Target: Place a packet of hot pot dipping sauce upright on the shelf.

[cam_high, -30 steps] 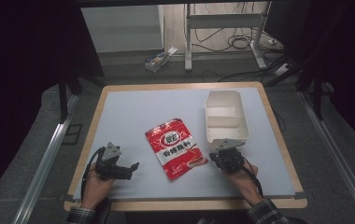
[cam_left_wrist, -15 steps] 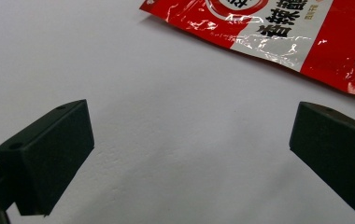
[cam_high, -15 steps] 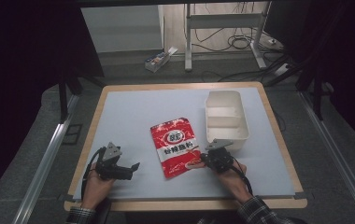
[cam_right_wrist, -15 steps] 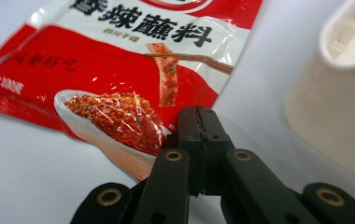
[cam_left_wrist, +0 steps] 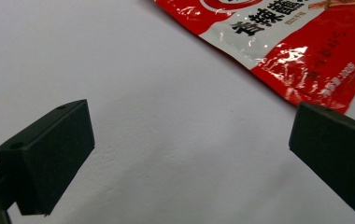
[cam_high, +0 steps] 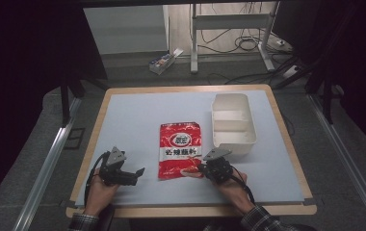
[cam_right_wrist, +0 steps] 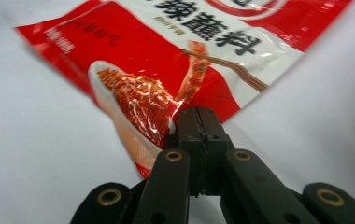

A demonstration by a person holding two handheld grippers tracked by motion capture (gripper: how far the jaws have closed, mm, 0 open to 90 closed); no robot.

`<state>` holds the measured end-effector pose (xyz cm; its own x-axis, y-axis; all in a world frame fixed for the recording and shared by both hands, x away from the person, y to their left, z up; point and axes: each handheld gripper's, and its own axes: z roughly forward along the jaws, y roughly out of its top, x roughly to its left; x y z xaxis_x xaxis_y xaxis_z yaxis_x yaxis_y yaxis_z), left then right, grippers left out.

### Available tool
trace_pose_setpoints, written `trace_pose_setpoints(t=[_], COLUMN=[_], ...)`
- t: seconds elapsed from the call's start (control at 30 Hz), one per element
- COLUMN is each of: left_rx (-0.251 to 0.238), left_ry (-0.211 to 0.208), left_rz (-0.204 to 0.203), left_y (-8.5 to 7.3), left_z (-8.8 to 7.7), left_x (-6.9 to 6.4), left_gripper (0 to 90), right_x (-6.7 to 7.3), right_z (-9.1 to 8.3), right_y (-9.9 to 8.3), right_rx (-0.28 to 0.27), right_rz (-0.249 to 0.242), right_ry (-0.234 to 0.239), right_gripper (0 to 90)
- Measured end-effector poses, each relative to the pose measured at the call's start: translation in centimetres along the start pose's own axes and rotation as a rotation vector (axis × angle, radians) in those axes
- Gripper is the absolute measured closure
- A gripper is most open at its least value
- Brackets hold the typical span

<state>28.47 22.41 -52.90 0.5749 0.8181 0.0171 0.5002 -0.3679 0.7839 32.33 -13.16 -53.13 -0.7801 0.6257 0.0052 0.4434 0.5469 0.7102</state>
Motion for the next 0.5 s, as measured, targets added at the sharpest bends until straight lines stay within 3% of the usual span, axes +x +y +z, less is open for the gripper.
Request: trace_pose_setpoints(t=[0.2,0.37,0.5], left_rx=[0.011,0.018,0.038], left_ry=[-0.008,-0.009,-0.017], left_rz=[-0.003,-0.009,-0.027], left_y=[0.1,0.1,0.3], left_z=[0.2,0.3,0.5], left_x=[-0.1,-0.1,-0.2], left_gripper=[0.6,1.1,1.4], right_x=[1.2,3.0,3.7], right_z=[0.4,1.4,1.8], right_y=[0.2,0.8,1.2], right_rx=[-0.010,-0.018,-0.017], right_rz=[-0.003,-0.036,-0.049], right_ry=[0.062,0.116,0.143], right_gripper=[90.0,89.9,89.9])
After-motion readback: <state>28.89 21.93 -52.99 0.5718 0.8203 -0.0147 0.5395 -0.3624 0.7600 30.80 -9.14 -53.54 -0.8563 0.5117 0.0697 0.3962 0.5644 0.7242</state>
